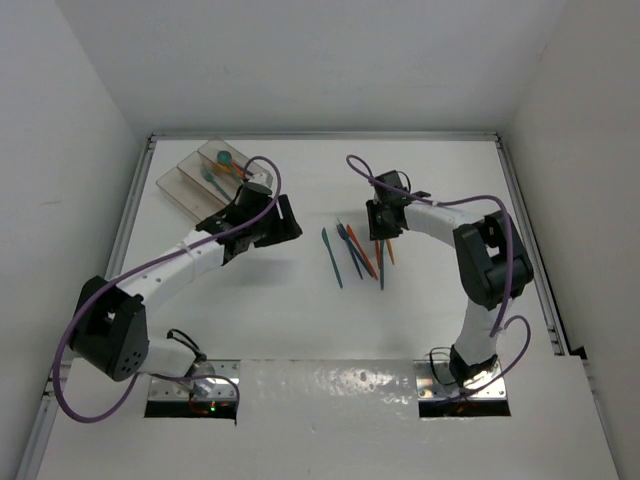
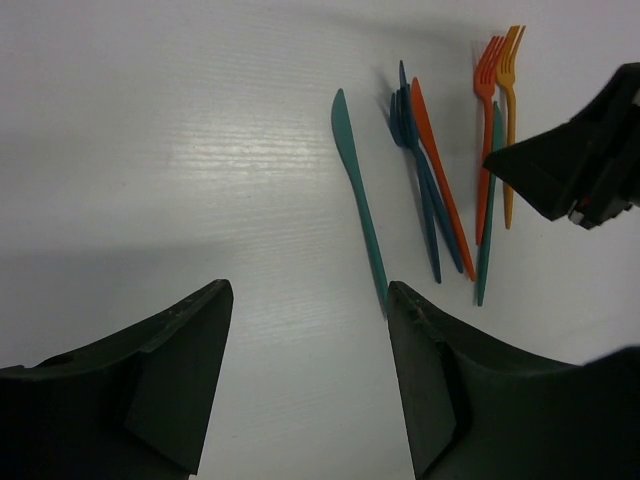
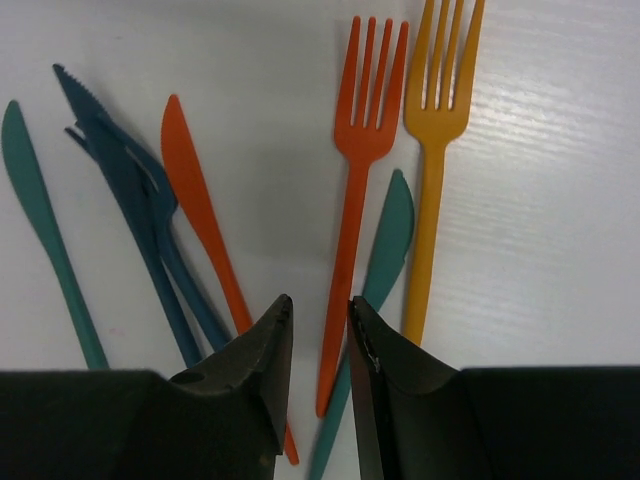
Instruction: Sort the eating utensils into containers
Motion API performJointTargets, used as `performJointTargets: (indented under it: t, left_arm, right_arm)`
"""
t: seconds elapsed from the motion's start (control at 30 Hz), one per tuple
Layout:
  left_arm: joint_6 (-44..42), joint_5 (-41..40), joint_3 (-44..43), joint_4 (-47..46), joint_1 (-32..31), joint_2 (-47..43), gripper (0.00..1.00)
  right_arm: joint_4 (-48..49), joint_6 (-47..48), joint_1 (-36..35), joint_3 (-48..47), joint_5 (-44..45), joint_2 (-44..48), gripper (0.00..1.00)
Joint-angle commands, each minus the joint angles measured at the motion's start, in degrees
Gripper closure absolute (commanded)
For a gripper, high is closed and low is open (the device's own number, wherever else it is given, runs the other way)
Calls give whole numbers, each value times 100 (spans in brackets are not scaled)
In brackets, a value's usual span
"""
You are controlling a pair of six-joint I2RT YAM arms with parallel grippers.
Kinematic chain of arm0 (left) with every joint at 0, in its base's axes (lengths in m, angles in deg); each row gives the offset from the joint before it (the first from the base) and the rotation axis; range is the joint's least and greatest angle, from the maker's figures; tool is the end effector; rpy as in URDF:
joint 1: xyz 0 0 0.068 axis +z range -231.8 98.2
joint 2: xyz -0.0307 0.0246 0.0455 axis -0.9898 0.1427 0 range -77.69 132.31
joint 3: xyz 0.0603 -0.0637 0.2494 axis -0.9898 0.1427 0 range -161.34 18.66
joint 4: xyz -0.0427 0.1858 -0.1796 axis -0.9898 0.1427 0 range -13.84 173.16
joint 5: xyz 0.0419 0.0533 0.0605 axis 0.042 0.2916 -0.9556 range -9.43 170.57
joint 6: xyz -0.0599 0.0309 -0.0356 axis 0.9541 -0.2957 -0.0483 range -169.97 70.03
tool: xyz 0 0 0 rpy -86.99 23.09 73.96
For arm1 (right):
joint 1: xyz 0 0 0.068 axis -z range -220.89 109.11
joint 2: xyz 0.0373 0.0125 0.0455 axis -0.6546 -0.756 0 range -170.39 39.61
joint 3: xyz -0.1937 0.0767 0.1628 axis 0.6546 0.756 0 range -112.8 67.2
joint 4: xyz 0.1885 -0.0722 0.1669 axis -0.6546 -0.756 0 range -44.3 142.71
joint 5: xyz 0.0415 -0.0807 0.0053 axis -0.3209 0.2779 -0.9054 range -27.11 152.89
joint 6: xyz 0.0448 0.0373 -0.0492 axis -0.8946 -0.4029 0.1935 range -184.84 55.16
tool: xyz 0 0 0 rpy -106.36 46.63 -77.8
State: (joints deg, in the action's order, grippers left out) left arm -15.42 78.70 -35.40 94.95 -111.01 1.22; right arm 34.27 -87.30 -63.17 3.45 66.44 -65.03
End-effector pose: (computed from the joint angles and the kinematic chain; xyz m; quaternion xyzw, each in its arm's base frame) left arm 0.2795 -0.1538 0.2197 -0.0492 0.9178 -0.1951 0.3422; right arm 0.3532 0.1404 0.1261 0.0097 0.9639 0.0730 0.2558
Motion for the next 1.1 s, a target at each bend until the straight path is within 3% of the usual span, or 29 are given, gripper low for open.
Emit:
performJointTargets:
  t: [0.0,0.43,0.57,1.07]
  left_arm:
    - [43,29,53,-59,-6,-306,39]
    - [149,161,212,-191,-5,-430,39]
    - [175,520,230,-506,-6,-430,39]
    - [588,2171,160,-2799,-6,-158,39]
  right_arm:
    - [112,-30,-4,-392,5,-293,72]
    - [33,-66,-30,-446,243,-848,81]
    - [68,-4,-118,-341,286,-821,100]
    - [798,216,-259,468,-1066,1753,100]
